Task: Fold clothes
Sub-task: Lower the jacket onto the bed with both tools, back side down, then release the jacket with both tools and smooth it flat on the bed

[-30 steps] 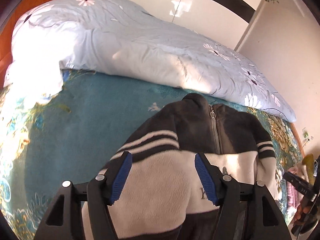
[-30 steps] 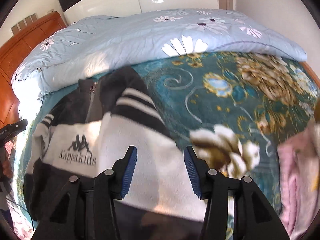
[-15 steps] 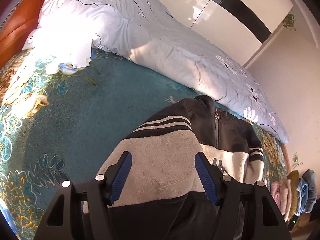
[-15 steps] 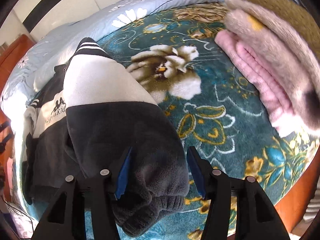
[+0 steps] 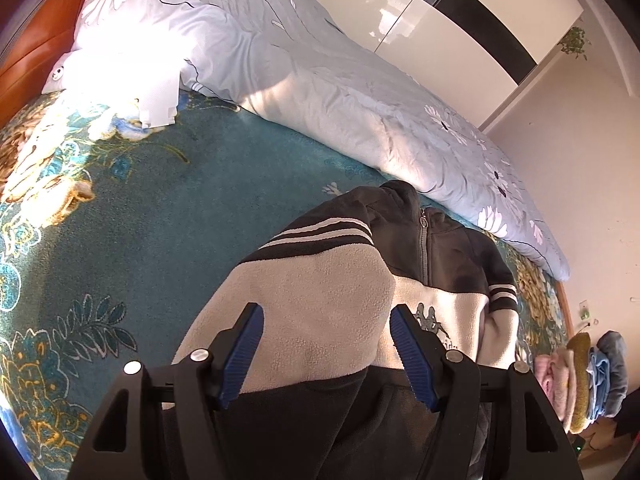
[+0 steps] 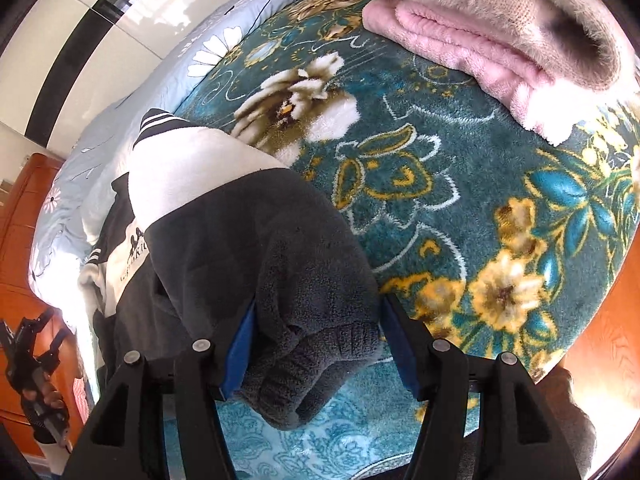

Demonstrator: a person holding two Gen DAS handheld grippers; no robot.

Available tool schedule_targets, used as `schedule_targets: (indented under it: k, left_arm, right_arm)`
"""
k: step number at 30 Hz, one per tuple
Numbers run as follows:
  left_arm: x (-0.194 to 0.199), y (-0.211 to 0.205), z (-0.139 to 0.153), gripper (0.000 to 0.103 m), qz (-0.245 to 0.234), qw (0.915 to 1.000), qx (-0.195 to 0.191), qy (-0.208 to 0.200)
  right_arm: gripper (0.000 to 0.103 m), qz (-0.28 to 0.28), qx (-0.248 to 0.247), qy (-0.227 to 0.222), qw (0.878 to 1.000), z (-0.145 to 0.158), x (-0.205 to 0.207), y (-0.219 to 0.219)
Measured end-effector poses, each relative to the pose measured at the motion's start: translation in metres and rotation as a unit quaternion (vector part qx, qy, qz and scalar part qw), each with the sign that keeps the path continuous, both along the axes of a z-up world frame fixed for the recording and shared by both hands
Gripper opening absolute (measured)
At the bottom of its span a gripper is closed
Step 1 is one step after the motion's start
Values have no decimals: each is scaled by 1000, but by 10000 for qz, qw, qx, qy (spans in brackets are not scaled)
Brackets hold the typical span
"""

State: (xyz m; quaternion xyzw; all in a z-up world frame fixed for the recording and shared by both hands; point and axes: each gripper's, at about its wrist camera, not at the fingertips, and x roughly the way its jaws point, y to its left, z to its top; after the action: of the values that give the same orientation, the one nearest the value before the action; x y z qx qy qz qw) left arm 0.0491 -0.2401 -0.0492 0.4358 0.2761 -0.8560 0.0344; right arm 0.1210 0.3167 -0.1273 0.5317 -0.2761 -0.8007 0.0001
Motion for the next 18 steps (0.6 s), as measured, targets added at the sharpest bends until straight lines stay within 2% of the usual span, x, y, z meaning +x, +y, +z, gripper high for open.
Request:
schedule_targets:
  k: [2,4,6,8,11,13,16,18]
  left_arm:
    - [1,0,0,70,15,10000,12,-11]
    - [3,0,-1,70,33,10000,31,-12]
    - [4,-2,-1,70,63,10000,21,-38]
    - [5,-4,-2,70,99,9999,20,-66]
    - [8,-8,-2,70,151,9998,11,-96]
    - [9,-11,-2,70,189,9998,-3,-114]
    - [13,-16,-3,70,258,9996,-12,-149]
    - [16,-19,-6,70,313,9993,2,-186]
  right_arm:
    - [59,8,72,43,10000,3,-1,-4]
    - [50,-17,120,151,9998,9,-1,-6]
    - [30,71,184,282,9994,16,-3,-11]
    - [24,194,544,436,9974,30,-8,-15]
    - [10,379,1094,667,9910,52,-16,-22]
    - [6,375,1564,841,9834,73,-31,-19]
    - [4,386,2578,1218,9577,117,-52,-13]
    - [4,399,3041,1405,9414,144,-70,-5]
